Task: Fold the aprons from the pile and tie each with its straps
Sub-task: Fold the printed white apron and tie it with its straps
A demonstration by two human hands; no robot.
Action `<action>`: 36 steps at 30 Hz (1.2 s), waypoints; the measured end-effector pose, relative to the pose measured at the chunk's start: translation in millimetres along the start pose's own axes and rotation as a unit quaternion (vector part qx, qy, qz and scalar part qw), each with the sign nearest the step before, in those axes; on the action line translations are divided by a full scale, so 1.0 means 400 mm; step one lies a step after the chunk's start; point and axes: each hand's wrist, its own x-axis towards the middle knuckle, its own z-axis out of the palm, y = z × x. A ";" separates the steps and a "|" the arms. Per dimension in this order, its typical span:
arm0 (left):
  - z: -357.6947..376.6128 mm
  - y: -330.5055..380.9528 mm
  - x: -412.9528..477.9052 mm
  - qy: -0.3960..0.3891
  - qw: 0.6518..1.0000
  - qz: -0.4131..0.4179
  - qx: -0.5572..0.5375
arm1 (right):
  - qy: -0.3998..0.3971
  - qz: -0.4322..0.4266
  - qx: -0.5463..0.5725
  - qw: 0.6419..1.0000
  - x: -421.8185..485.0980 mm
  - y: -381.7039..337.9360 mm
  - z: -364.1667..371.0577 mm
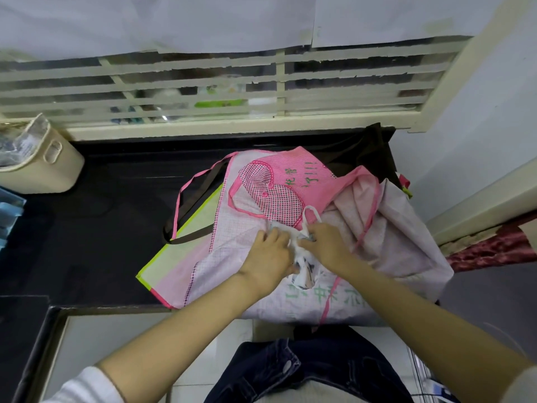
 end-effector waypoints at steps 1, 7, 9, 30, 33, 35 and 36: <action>-0.007 -0.001 0.007 -0.042 0.994 -0.031 -0.101 | -0.002 0.007 -0.001 1.000 -0.004 0.006 0.003; 0.032 0.009 0.044 -0.027 0.908 -0.111 -0.404 | -0.045 0.037 0.016 0.998 -0.039 0.036 0.022; 0.053 0.022 0.052 -0.013 0.910 -0.104 -0.402 | -0.049 0.041 0.019 0.998 -0.045 0.051 0.024; 0.101 0.063 0.106 0.011 0.892 -0.177 -0.415 | 0.014 0.030 0.035 0.999 -0.029 0.131 -0.004; 0.103 0.061 0.110 0.017 0.882 -0.175 -0.438 | 0.045 0.013 0.041 0.998 -0.033 0.133 0.003; 0.101 0.062 0.112 0.014 0.887 -0.163 -0.432 | 0.062 0.001 0.041 0.997 -0.041 0.132 0.005; 0.101 0.063 0.116 0.011 0.897 -0.151 -0.416 | 0.063 -0.006 0.042 0.997 -0.045 0.132 0.004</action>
